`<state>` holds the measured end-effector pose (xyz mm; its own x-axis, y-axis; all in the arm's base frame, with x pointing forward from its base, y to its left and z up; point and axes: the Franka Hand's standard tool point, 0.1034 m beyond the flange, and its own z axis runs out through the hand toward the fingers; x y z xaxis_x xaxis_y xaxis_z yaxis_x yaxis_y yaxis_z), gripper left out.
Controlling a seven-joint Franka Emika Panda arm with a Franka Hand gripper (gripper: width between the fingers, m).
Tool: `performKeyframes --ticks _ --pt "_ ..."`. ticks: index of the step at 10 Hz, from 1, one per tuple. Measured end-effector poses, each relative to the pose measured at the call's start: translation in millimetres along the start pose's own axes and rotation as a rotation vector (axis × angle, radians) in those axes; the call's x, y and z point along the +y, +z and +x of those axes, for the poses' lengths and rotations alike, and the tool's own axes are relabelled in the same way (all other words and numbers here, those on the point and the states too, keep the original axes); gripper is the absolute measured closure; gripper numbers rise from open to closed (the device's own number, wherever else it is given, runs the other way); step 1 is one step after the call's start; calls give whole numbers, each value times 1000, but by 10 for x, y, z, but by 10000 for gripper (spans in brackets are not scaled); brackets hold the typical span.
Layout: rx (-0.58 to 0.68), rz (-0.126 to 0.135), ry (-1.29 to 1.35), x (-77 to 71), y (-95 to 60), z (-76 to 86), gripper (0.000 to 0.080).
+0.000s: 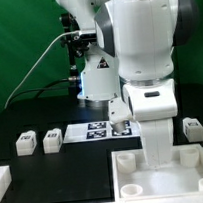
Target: Assemble one leg
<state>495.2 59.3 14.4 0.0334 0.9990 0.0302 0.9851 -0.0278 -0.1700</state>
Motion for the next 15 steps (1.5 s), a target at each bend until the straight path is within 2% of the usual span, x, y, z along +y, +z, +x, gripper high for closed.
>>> performKeyframes --ticks 1,3,9,10,11,12,15 --pt "0 0 0 0 1 -2 176" --pt "0 1 1 -1 3 -3 155" --pt "0 2 1 -3 8 -6 150" --pt "1 4 25 -10 -6 -4 150" --pt "-6 5 93 -34 -100 -5 150" --pt "-8 -2 186 -110 -176 50 150" --pt "19 -14 600 -388 -306 449 150"
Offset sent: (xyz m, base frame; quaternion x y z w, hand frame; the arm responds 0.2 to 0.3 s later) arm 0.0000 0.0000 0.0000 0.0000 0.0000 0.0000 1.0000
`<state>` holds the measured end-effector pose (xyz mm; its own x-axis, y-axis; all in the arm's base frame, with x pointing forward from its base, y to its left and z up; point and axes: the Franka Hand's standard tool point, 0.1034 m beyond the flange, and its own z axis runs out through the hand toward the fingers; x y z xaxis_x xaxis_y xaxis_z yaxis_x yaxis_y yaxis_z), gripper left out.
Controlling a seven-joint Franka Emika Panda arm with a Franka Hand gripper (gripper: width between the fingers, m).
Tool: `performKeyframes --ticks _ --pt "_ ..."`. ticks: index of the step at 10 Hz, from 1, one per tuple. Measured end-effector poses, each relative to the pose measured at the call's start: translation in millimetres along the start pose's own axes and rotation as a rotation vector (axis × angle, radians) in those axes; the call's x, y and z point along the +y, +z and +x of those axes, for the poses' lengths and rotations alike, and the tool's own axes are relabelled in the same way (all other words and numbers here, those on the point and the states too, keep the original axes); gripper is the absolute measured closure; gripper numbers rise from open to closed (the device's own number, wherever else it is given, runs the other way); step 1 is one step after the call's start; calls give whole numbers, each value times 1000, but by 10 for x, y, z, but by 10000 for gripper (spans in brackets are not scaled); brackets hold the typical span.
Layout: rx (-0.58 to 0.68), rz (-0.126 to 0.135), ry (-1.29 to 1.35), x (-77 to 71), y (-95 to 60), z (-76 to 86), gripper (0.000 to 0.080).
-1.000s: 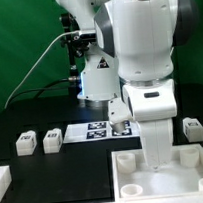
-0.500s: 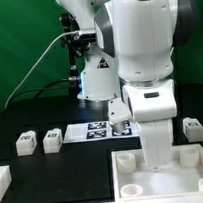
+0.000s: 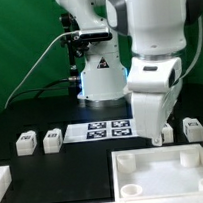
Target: Assemble one leg
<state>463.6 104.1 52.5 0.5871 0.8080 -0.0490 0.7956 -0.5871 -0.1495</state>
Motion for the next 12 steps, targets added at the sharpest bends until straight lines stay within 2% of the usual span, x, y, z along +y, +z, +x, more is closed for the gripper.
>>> performKeyframes --ticks 1,2,5,6,7,8,9,10,11,12 --pt "27 -10 187 -171 -10 120 150" --pt "33 -4 324 -299 18 202 150" --pt "43 21 615 -352 25 247 150" --pt "41 46 802 -411 53 278 150" --pt "7 80 975 -555 120 326 150" --pt "-68 98 951 -675 129 359 150" --pt "-60 106 962 -696 168 406 150" --pt "-83 109 972 -758 207 359 150" --pt "-181 140 951 -825 216 264 150" --pt "-316 205 931 -825 193 243 150"
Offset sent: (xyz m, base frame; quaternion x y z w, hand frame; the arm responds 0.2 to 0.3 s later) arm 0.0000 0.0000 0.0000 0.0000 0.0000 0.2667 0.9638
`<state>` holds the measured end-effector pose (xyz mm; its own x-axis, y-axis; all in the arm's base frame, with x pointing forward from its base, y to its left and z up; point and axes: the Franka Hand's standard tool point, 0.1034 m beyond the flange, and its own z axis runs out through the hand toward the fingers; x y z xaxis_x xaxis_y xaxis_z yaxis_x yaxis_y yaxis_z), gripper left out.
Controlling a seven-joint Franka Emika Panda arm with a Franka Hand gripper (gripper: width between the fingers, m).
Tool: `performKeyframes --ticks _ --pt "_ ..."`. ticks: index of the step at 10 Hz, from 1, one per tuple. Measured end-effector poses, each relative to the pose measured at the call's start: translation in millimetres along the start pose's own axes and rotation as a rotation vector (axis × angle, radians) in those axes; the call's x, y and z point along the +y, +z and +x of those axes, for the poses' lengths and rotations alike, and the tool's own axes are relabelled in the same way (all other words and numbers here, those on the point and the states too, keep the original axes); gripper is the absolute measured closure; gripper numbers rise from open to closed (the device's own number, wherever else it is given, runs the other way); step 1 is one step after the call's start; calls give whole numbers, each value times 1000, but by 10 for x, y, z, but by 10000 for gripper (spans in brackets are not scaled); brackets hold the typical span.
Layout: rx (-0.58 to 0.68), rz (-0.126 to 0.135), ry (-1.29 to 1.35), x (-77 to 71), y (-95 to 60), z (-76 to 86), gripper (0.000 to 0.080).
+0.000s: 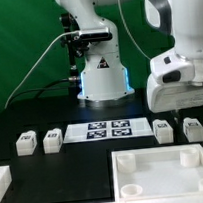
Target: Assemble one leg
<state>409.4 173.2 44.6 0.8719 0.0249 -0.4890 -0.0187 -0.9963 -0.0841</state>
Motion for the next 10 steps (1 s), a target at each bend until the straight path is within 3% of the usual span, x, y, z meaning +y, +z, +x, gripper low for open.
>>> performKeyframes --ticks 1,4,6,10 --pt "-49 7 2 -22 -18 99 150" --pt "-371 -15 13 -29 86 -31 150" --pt "-371 -8 11 -31 243 7 150" --pt "-393 -20 10 -60 458 -82 150"
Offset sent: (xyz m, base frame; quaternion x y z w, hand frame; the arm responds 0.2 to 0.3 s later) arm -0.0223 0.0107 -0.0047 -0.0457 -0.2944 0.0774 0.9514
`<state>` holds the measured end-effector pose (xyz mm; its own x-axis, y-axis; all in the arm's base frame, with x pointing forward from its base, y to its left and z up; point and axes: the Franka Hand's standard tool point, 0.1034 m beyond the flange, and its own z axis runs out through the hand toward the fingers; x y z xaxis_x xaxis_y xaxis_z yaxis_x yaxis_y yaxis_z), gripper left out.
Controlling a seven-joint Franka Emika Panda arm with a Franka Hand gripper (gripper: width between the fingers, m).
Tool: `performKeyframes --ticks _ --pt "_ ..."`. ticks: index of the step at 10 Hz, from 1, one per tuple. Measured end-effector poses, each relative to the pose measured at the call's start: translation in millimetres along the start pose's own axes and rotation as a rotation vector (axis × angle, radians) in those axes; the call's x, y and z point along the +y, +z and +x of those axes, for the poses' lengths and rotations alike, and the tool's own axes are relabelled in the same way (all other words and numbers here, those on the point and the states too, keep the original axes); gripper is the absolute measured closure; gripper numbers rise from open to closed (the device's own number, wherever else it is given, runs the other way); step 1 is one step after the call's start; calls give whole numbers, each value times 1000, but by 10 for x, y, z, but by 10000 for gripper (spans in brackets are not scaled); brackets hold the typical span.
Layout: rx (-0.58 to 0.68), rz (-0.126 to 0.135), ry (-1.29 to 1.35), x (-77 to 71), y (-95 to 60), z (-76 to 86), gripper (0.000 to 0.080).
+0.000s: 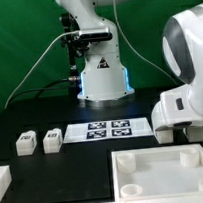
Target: Assemble one leg
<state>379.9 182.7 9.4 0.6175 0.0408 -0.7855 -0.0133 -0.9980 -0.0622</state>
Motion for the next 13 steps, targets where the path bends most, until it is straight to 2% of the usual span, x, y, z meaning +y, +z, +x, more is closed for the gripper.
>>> performKeyframes --ticks 1,2,3,4,5,12,13 --pt "1 0 -3 -2 -4 0 150" --pt "1 0 -3 -1 -3 0 282" --pt "1 0 -3 -1 -3 0 282" --pt "1 0 -3 -1 -3 0 433" --pt "0 0 -4 -1 -2 0 513" --pt "3 1 -7 11 -21 4 512" --pt "-11 2 -63 94 -197 -53 512"
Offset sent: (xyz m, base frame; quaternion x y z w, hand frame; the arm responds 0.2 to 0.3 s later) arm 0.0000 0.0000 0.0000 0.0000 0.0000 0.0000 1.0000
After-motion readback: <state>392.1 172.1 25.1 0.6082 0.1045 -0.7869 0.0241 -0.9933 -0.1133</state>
